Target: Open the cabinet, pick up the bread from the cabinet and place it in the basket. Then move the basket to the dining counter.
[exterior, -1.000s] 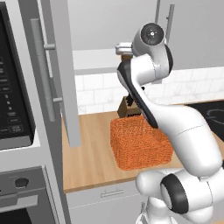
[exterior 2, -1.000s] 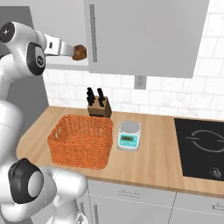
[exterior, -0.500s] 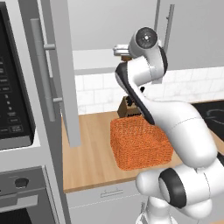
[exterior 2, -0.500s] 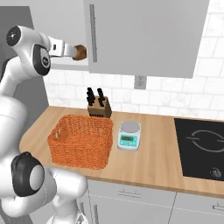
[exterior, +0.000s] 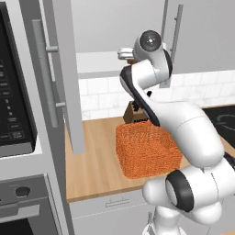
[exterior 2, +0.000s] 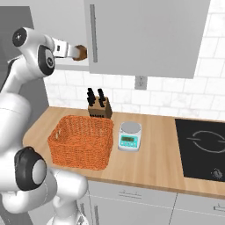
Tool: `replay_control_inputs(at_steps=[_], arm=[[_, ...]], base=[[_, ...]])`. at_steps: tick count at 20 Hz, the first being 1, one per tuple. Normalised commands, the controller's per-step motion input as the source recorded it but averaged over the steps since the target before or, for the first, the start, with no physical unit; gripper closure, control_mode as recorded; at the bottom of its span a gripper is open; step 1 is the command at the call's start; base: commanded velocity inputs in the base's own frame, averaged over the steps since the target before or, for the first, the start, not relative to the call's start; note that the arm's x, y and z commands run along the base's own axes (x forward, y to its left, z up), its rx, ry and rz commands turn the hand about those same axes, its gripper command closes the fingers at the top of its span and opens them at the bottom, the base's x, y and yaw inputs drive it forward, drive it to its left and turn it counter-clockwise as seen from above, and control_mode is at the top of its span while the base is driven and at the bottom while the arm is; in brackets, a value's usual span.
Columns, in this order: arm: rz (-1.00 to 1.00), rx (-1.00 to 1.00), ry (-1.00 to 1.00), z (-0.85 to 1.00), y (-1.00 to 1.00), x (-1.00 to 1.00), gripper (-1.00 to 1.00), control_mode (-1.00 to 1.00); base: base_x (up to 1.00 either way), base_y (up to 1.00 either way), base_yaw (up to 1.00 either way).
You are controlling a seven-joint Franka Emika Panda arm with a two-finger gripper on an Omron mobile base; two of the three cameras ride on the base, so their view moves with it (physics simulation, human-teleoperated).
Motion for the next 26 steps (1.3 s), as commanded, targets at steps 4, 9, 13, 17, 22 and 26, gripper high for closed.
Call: replay_control_inputs(at_steps=[4,9,13,17,22,26], arm=[[0.0,0.0,-0.01,0.0,0.0,0.28,-1.0,-1.0],[0.0,0.0,0.05,0.0,0.0,0.4,-1.0,-1.0],[0.0,0.0,0.02,0.0,0.0,0.31,-1.0,-1.0],[0.0,0.0,0.04,0.0,0.0,0.26,-1.0,-1.0],[0.0,0.0,0.01,-0.06,0.0,0.17,-1.0,-1.0],[0.0,0.0,0.0,-0.1,0.0,0.18,-1.0,-1.0]], base=[[0.0,0.0,0.0],[0.0,0.0,0.0],[0.0,0.0,0.0],[0.0,0.0,0.0],[0.0,0.0,0.0],[0.0,0.0,0.0]])
